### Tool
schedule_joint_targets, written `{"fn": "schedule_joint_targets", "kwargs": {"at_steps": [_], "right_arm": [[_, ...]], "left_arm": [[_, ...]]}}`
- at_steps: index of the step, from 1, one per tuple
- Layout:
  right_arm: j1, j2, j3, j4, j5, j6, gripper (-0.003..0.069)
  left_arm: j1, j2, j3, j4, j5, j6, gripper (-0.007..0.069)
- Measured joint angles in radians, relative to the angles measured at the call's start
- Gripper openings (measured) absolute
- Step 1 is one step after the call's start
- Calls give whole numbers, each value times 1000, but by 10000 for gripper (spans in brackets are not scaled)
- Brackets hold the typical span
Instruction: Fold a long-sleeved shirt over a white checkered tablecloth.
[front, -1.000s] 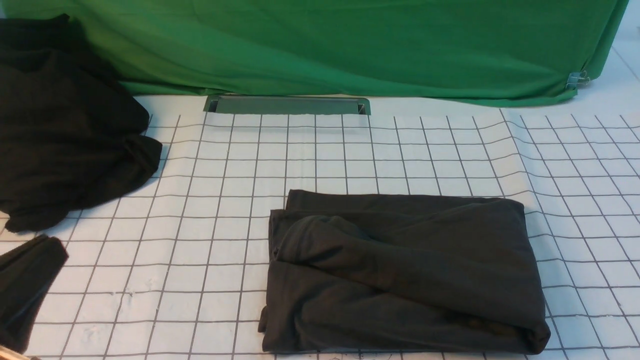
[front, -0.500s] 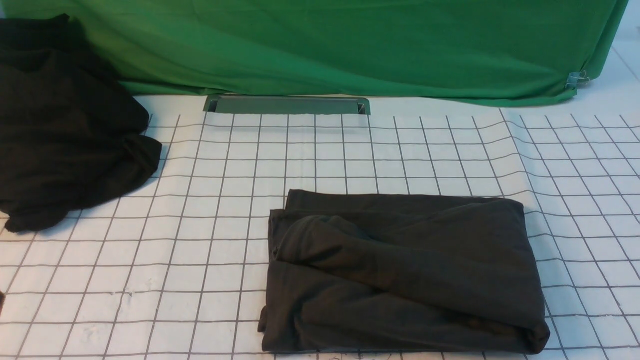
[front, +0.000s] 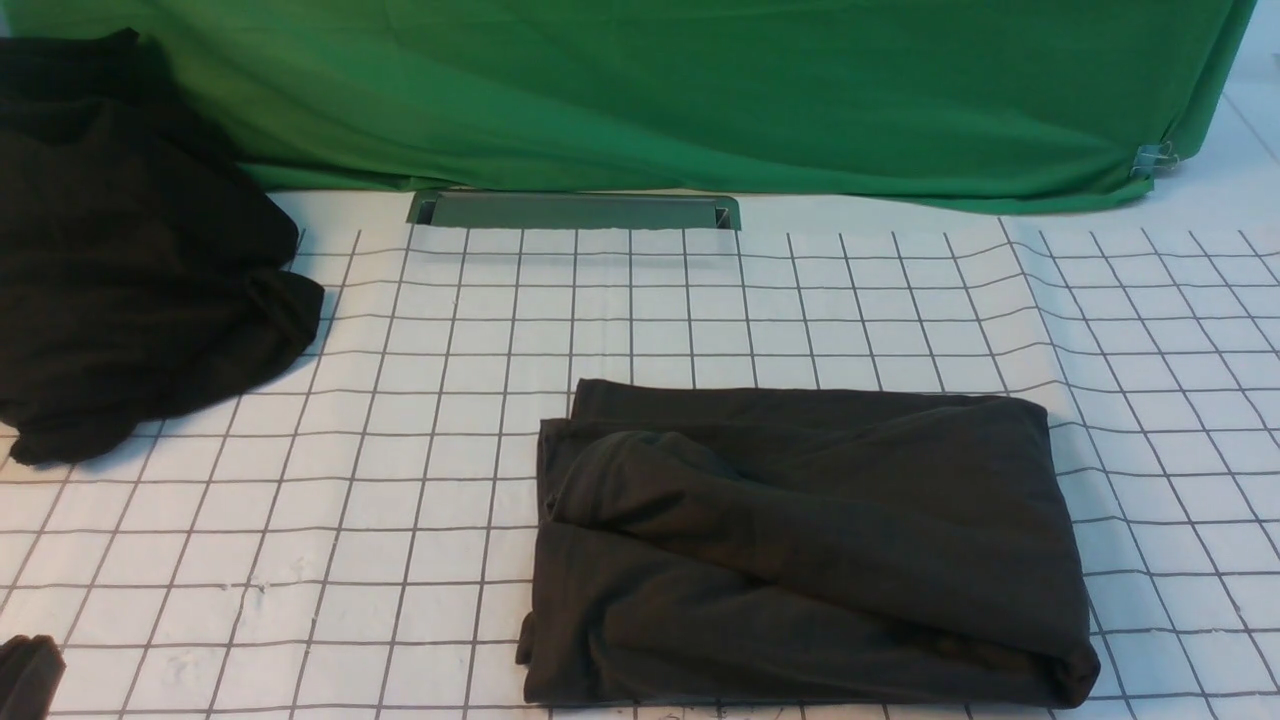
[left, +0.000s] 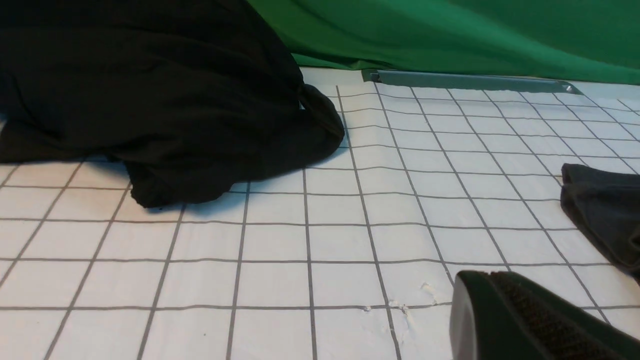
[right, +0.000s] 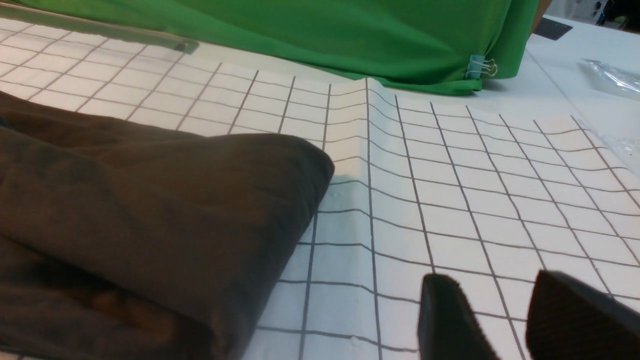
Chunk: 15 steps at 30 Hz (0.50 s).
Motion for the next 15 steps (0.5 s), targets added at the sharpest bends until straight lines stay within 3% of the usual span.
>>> {"fn": "schedule_joint_targets", "kwargs": {"at_steps": [5,15], "right_arm": [[0,0,0,0,0,0,238],[0,0,0,0,0,0,239]], "left_arm": [[-13,0,0,3,0,0,17],[57,0,0,3,0,1,17]]}}
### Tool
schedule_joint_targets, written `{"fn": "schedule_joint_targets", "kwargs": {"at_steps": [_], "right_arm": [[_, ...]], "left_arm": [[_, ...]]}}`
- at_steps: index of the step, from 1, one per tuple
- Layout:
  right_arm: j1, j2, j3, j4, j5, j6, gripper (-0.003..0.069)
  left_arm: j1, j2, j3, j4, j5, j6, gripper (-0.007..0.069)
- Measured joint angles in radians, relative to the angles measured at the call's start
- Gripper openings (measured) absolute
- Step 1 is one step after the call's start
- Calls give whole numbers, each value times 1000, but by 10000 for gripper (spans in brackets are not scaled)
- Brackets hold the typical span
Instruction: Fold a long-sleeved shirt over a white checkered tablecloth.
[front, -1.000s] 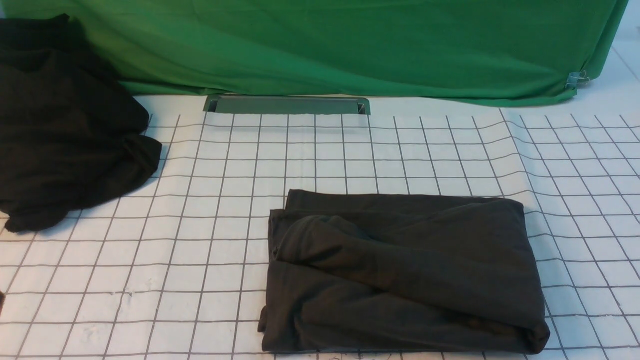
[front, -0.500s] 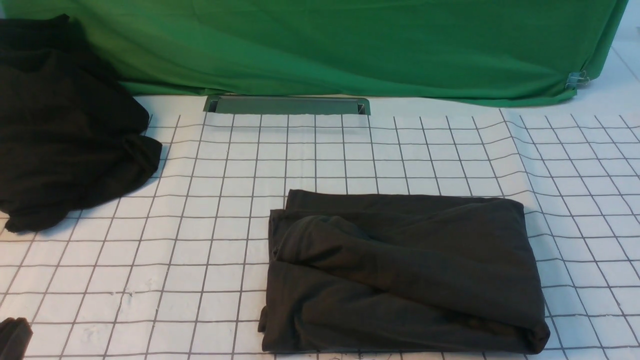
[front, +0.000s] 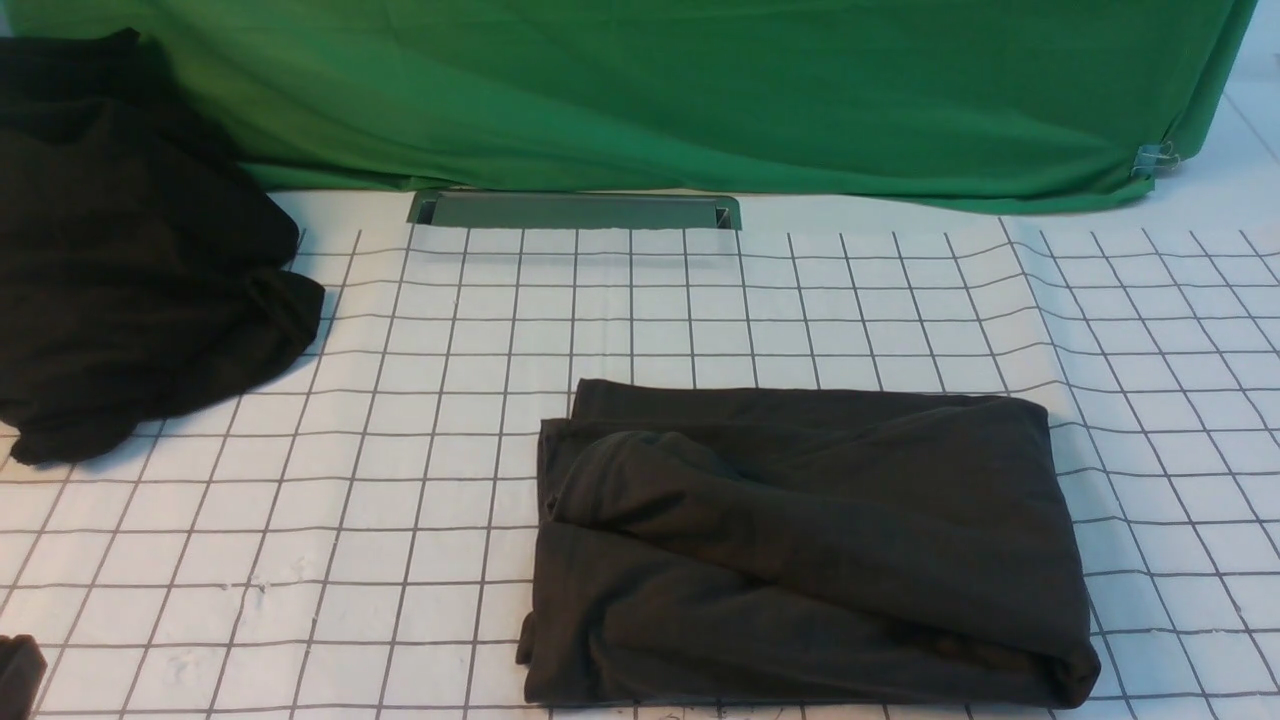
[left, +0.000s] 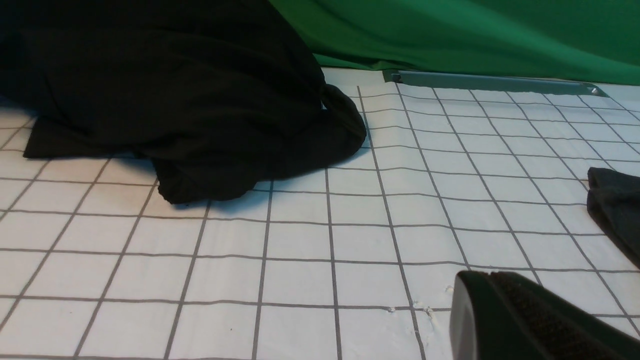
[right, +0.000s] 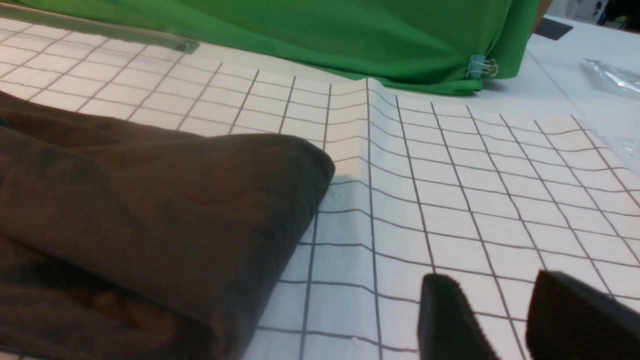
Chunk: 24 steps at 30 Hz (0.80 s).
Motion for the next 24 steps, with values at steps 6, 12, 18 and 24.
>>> {"fn": "schedule_joint_targets", "kwargs": {"at_steps": [6,12,18,24], "right_arm": [[0,0,0,0,0,0,239],[0,0,0,0,0,0,239],[0,0,0,0,0,1,239],[0,0,0,0,0,1,239]], "left_arm": [[0,0,0,0,0,1,17],[0,0,0,0,0,5,17],[0,0,0,0,0,11,17],[0,0,0,2,0,11,17]]}}
